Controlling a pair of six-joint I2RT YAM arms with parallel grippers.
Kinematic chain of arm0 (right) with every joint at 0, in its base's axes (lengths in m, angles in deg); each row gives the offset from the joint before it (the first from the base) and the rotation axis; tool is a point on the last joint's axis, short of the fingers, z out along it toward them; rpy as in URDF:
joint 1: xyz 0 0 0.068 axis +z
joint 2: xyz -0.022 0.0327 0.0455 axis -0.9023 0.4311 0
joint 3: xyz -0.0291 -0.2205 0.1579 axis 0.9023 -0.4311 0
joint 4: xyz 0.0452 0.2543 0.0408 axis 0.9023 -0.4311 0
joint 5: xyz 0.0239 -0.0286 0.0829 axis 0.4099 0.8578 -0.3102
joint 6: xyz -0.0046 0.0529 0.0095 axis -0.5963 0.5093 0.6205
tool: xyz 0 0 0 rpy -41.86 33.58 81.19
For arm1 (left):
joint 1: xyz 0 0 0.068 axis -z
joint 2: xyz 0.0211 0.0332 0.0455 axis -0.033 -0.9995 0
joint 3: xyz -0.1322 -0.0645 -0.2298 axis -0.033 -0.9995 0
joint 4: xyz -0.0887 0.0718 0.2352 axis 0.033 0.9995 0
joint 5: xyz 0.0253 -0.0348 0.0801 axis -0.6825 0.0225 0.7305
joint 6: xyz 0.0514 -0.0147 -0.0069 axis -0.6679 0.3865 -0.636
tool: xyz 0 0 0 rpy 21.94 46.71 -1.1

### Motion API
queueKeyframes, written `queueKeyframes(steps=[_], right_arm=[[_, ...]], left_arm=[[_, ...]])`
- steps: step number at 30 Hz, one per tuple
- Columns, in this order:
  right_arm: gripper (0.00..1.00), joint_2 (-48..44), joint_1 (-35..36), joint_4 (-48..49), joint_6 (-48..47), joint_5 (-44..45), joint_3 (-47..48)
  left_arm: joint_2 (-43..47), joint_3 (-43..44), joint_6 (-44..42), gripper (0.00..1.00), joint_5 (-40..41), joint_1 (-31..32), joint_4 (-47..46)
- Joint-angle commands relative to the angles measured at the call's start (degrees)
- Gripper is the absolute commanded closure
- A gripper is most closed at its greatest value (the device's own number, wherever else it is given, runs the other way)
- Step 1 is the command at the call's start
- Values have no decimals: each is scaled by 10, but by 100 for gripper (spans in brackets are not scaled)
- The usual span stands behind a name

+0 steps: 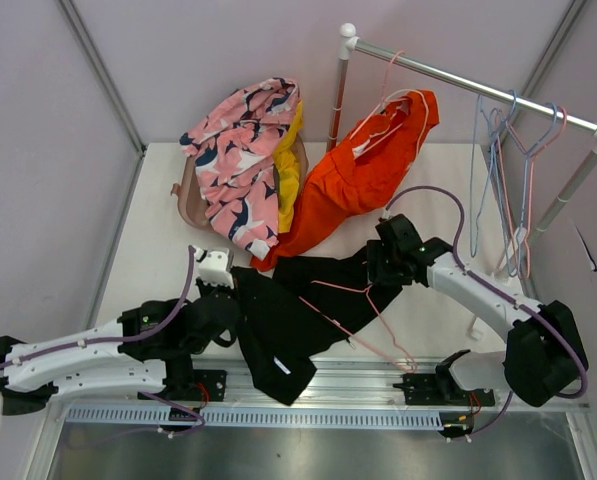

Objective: Remove the shorts from the hanger

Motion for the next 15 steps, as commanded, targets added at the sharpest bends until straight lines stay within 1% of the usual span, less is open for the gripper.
queueKeyframes(steps=[1, 6, 10, 13, 15], right_arm=[[41, 14, 42, 36, 32, -13, -24], [44, 34, 62, 71, 56, -26, -58], [45, 48, 63, 86, 58, -21, -69], [47, 63, 63, 101, 61, -26, -75], [50, 73, 63, 115, 64, -32, -79]], left_arm=[[-2, 13, -43, 100, 12, -17, -48], [-15, 15, -63, 100, -3, -31, -77], [-19, 18, -66, 100, -4, -31, -78], [-13, 11, -64, 100, -7, -32, -80], [-9, 8, -62, 100, -8, -33, -80]])
